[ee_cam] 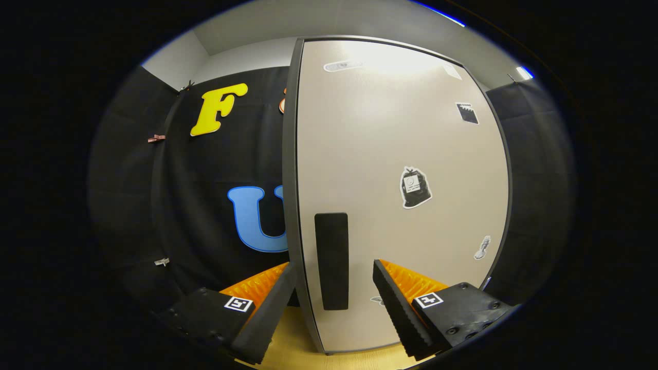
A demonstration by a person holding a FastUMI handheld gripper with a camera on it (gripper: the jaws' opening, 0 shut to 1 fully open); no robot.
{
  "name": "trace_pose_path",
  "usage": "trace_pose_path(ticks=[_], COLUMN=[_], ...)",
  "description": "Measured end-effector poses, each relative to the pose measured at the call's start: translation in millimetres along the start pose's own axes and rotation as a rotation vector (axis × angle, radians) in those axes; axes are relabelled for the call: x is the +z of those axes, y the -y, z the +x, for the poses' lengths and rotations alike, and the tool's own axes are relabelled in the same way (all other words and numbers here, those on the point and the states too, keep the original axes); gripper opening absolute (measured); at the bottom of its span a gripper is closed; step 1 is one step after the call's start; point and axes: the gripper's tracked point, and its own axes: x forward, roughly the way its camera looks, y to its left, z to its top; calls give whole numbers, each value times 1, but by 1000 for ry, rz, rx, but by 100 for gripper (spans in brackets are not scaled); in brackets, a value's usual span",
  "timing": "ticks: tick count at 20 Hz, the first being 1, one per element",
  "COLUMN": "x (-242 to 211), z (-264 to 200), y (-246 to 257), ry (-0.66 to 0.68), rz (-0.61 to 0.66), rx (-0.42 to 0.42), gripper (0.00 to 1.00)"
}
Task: Open the shoe cabinet door, grab the shoes and put them into the shoe cabinet, then close the shoe cabinet door.
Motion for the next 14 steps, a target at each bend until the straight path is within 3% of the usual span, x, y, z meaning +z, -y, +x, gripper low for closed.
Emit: trace_pose_path(ticks=[4,7,8,11,12,13,14], x=[-8,-3,-2,-5,-5,-13,-5], z=[16,20,21,28,18,37,21], y=[3,3,4,7,2,7,6], ry=[-7,23,29,25,21,31,25], rz=[-2,-5,-6,-17,-23,-33,-45], rx=[-30,-46,-52,-66,-53,-64,-66], gripper=[93,73,73,46,45,45,35])
